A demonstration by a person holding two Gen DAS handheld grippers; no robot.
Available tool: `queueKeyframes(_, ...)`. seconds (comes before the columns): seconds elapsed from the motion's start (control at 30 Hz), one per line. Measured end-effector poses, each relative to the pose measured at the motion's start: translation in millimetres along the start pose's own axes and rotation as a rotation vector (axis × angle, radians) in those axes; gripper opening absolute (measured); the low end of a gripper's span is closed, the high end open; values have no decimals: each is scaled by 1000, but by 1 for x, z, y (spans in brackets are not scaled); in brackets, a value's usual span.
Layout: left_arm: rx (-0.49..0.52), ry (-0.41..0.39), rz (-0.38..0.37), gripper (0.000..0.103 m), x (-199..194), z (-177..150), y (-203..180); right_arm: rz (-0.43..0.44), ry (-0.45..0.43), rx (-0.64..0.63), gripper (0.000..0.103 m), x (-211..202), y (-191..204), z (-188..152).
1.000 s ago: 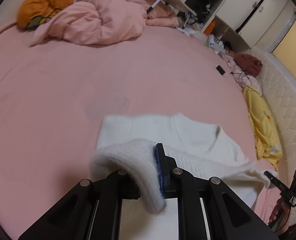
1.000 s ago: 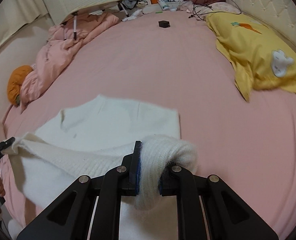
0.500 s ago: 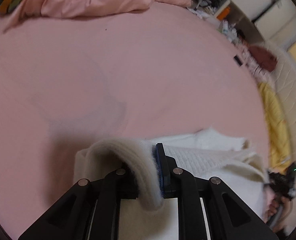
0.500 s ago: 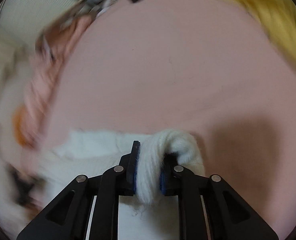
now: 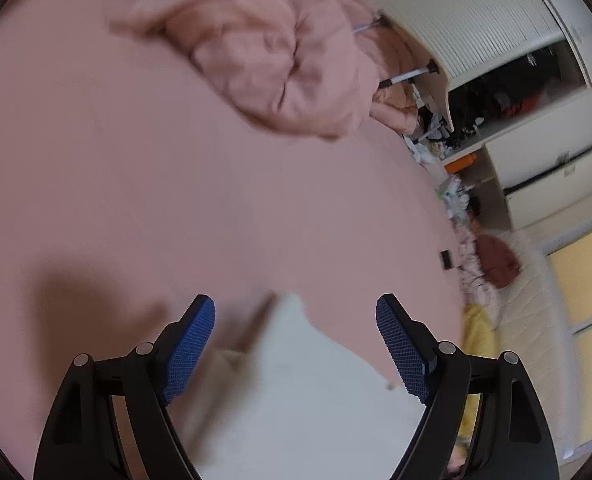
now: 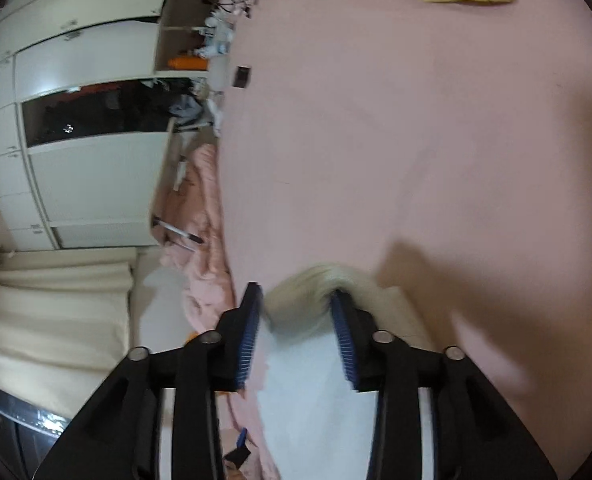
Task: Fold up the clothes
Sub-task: 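Lay the hem down, open both grippers and press the fold flat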
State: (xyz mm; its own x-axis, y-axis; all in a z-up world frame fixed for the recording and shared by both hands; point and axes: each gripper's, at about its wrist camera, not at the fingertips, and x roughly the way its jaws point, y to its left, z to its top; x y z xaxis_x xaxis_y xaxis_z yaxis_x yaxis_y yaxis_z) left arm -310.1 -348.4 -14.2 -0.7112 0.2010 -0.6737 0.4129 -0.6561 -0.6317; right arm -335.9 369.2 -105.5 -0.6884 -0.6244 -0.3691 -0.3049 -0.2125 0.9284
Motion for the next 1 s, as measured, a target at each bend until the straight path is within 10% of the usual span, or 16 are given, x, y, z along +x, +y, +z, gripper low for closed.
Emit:
queueKeyframes(0.17, 309, 31, 105, 85, -12, -40, -37, 4, -182, -105, 61, -37, 24, -6)
queueKeyframes(0.47, 818, 8, 475, 92, 33, -188, -82, -561, -120, -1115, 62, 27, 58, -224)
queueKeyframes(0.77, 879, -90, 580, 103, 16, -191, -65, -759, -326, -895, 53, -11, 19, -187)
queueKeyframes(0.83, 895, -144, 651, 103, 3, -197, -80, -719, -296, -866, 53, -20, 28, -189)
queueKeyframes(0.9, 911, -188, 570, 103, -16, -212, -95, -665, -272, -967, 53, -22, 39, -216)
queueKeyframes(1.0, 952, -110, 560, 103, -4, -234, -97, -649, -174, -1087, 67, 0, 32, -250)
